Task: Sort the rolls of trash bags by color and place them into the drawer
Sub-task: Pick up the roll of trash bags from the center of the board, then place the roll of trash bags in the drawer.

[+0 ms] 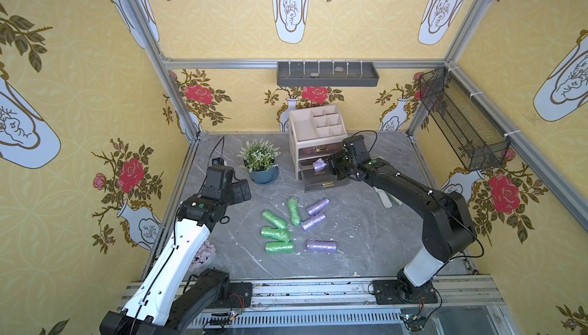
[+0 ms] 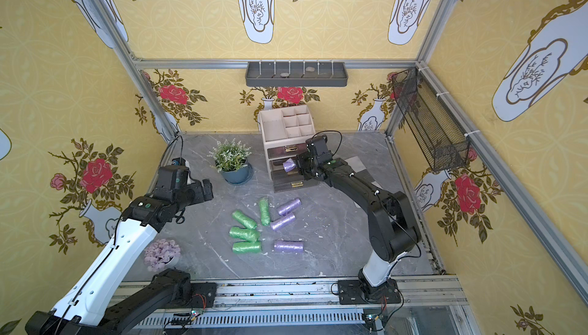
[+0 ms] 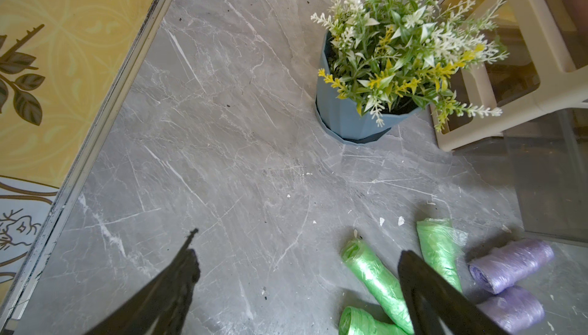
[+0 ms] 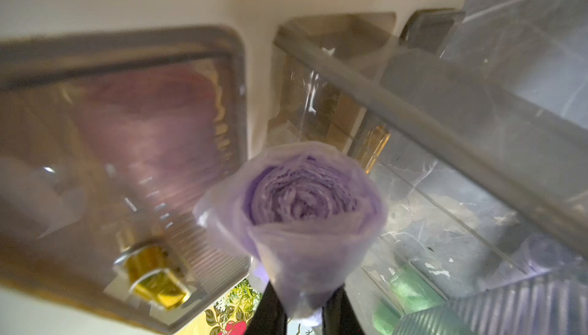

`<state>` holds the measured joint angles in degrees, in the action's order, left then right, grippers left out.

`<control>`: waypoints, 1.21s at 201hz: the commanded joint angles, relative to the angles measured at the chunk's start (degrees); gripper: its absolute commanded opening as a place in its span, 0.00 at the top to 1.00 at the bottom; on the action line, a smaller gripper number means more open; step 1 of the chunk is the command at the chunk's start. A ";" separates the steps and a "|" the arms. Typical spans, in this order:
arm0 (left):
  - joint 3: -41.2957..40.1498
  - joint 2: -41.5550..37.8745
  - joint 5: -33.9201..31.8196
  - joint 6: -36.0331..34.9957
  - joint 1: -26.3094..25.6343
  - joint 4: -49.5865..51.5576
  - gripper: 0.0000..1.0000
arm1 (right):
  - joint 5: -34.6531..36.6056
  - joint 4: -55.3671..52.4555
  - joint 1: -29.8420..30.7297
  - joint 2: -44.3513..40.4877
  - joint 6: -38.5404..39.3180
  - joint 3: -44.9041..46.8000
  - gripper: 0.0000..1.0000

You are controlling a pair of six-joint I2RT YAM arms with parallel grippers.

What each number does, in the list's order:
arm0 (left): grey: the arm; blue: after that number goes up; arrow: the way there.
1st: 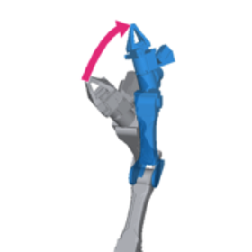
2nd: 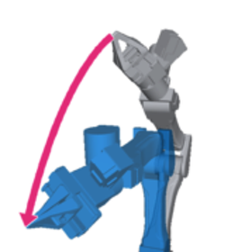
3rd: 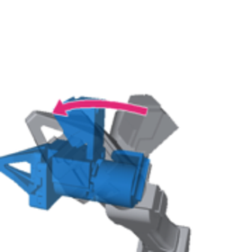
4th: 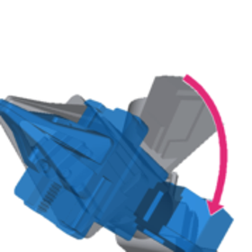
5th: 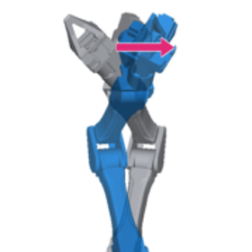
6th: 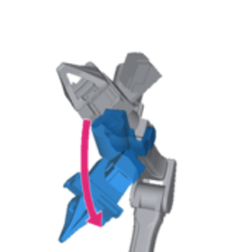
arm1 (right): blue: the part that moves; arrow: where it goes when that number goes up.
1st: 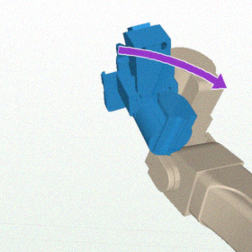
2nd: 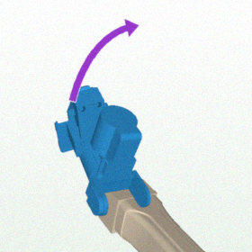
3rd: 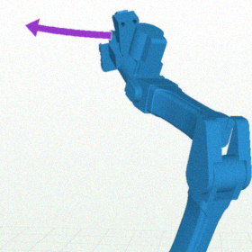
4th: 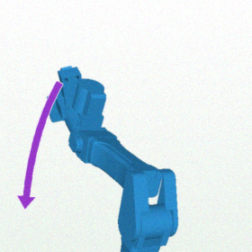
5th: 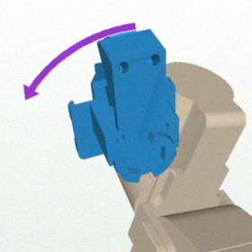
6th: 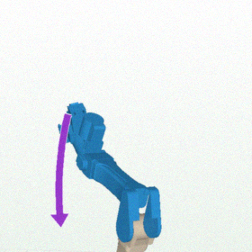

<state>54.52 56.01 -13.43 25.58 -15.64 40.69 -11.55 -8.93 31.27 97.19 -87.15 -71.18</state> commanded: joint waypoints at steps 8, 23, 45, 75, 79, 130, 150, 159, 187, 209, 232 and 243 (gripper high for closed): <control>-0.64 -0.24 0.88 -0.06 0.13 -1.58 0.01 | -0.60 5.79 -0.07 1.40 -1.15 0.53 0.81; -0.82 -0.37 0.90 -0.10 0.17 -1.66 0.01 | -0.49 6.54 -0.24 2.12 -1.22 0.70 0.81; -0.81 -0.55 0.95 -0.04 0.25 -1.65 0.01 | -0.33 7.85 -0.50 2.77 -1.44 0.97 0.81; -0.96 -0.80 0.91 -0.03 0.22 -1.59 0.01 | 0.00 8.80 -0.86 3.76 -1.45 0.55 0.80; -0.99 -0.81 0.91 -0.01 0.24 -1.64 0.01 | 0.10 8.90 -0.94 3.92 -1.40 0.52 0.80; -1.08 -1.08 0.92 -0.01 0.23 -1.53 0.01 | -0.05 9.10 -1.48 5.78 -0.84 -1.65 0.79; -1.08 -1.25 0.78 -0.03 0.17 -1.56 0.01 | 0.02 8.93 -1.76 6.24 -0.69 -2.35 0.78; -1.17 -1.33 0.78 -0.03 0.22 -1.49 0.01 | -0.05 8.93 -1.78 6.42 -0.58 -2.58 0.78; -1.26 -1.48 0.80 -0.05 0.18 -1.46 0.01 | -0.49 9.02 -1.99 7.38 -0.46 -3.22 0.77; -1.26 -1.60 0.74 -0.03 0.20 -1.41 0.01 | -0.74 9.09 -2.02 8.16 -0.24 -3.90 0.76; -1.26 -1.64 0.62 -0.13 0.21 -1.37 0.01 | -0.93 9.10 -2.00 8.76 -0.21 -4.46 0.75; -1.26 -1.69 0.62 -0.15 0.22 -1.33 0.01 | -0.93 9.10 -2.09 9.03 -0.08 -4.73 0.74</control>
<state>53.63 54.46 -12.88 25.61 -15.42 39.83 -12.36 -2.96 29.21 105.78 -88.20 -75.05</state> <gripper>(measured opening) 0.990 0.247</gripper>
